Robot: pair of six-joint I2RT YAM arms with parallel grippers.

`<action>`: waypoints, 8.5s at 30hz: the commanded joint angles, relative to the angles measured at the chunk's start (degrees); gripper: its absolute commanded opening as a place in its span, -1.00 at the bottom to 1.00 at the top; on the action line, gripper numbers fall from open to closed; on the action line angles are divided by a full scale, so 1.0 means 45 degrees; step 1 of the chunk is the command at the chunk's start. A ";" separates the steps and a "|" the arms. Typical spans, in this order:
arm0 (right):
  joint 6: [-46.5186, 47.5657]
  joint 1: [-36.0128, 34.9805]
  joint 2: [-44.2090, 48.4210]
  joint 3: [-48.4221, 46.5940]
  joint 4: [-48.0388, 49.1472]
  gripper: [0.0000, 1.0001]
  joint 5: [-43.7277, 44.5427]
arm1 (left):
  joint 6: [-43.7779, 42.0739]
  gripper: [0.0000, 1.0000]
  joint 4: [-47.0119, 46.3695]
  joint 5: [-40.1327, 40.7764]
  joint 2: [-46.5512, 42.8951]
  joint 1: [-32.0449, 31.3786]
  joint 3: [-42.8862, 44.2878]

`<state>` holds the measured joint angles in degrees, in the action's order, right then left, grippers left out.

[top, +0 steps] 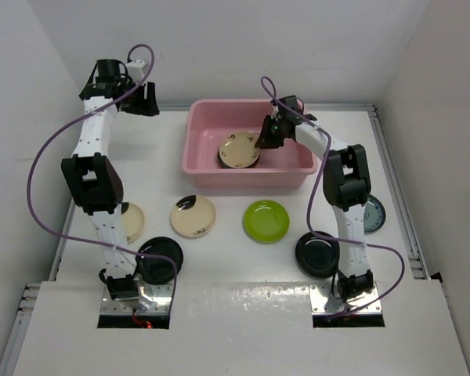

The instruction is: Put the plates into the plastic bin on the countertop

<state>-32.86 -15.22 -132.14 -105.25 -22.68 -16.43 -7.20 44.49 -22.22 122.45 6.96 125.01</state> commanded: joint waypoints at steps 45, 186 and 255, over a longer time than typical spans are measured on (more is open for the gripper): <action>0.2089 -0.0543 0.6821 0.4187 0.0956 0.55 0.1950 | -0.6212 -1.00 0.1889 -0.0822 -0.3110 0.6910 -1.1884; -0.2952 -0.0719 0.1785 0.1494 0.2305 -0.56 0.2186 | -0.0040 0.38 -0.0473 0.0289 -0.2017 -0.0317 -0.1315; -0.1209 0.5101 1.4325 1.7938 -0.1193 -0.42 0.3162 | -0.0177 0.38 -0.0473 -0.0961 -0.4497 0.0289 -0.3561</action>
<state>-32.93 7.33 -68.55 -26.72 -31.68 -3.01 -7.49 43.22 -25.21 105.14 7.84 109.14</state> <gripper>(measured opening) 0.288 0.690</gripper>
